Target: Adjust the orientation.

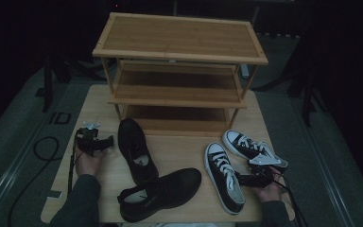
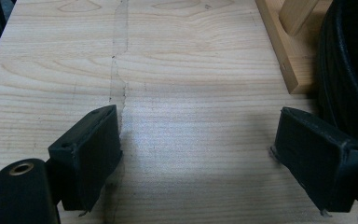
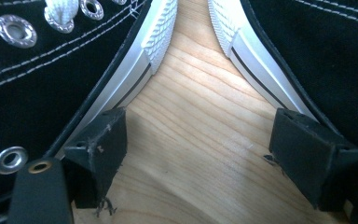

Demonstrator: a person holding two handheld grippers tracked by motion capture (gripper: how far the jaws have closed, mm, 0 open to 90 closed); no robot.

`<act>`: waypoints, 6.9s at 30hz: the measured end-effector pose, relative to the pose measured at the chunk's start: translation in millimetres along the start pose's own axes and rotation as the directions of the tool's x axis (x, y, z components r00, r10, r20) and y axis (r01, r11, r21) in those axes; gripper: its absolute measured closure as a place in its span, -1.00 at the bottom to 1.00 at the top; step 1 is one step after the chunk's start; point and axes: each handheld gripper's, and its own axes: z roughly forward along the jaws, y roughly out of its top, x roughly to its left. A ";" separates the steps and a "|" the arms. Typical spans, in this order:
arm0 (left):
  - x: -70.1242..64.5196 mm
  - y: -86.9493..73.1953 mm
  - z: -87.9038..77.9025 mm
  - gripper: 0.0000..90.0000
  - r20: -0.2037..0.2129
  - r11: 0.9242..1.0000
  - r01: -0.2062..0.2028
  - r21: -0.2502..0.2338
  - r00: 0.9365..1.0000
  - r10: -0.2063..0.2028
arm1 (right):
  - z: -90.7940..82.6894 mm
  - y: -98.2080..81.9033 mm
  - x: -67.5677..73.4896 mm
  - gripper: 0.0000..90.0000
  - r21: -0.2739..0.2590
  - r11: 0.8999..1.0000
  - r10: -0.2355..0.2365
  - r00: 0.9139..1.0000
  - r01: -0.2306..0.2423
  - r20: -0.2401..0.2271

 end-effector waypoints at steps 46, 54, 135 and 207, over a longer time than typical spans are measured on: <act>-15.3 -5.0 -46.2 1.00 0.111 0.996 -0.085 0.007 0.990 0.084 | 0.5 0.5 -0.9 -0.58 0.001 1.000 -0.005 1.000 0.005 -0.007; -28.7 -8.2 -48.5 1.00 0.125 0.992 -0.127 0.019 0.984 0.124 | 0.5 0.5 -0.9 -0.58 0.001 1.000 -0.005 1.000 0.005 -0.007; -105.0 40.5 -122.8 0.39 0.374 0.972 -0.232 -0.048 0.898 0.233 | 0.5 0.5 -0.7 -0.58 0.001 1.000 -0.004 1.000 0.004 -0.006; -121.6 79.6 -46.1 0.93 0.208 0.997 0.076 -0.018 0.976 -0.071 | 0.4 0.5 -1.0 -0.58 0.001 1.000 -0.005 1.000 0.005 -0.008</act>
